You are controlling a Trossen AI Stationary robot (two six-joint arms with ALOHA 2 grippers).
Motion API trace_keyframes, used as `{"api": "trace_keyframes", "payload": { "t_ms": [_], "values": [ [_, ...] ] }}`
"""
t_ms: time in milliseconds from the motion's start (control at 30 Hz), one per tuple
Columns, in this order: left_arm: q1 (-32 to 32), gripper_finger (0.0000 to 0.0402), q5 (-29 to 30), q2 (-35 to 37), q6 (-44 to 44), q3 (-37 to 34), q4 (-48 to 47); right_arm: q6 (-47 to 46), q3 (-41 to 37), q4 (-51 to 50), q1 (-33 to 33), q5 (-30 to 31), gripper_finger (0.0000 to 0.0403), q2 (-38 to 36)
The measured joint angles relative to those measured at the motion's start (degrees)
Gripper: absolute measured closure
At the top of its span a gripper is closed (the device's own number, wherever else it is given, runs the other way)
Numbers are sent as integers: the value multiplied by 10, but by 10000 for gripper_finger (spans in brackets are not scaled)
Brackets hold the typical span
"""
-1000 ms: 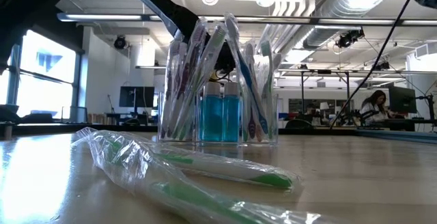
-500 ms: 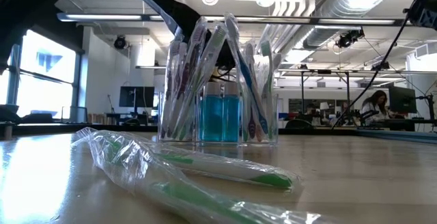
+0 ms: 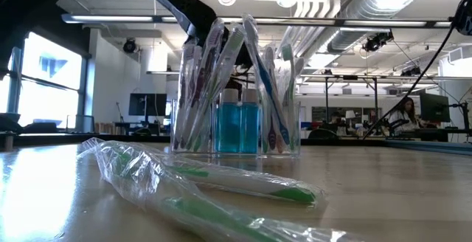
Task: Pick & Place toothbrushing station
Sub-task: Put the purple toothbrush into the transparent organizer
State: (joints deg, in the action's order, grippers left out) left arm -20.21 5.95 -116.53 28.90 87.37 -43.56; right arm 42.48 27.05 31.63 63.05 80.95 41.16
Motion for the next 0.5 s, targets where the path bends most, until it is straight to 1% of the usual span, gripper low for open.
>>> {"api": "trace_keyframes", "payload": {
  "t_ms": [100, 233, 500],
  "values": [
    [0, 401, 13, 17, 9, 0, -7, 0, 0, -14, -13, -1, 149, 0],
    [0, 401, 51, 38, 9, 0, -3, -1, 0, -15, -27, -5, 149, 0],
    [4, 401, 48, 39, 9, 0, 26, -2, 0, -23, -37, -4, 149, 0]
  ]
}}
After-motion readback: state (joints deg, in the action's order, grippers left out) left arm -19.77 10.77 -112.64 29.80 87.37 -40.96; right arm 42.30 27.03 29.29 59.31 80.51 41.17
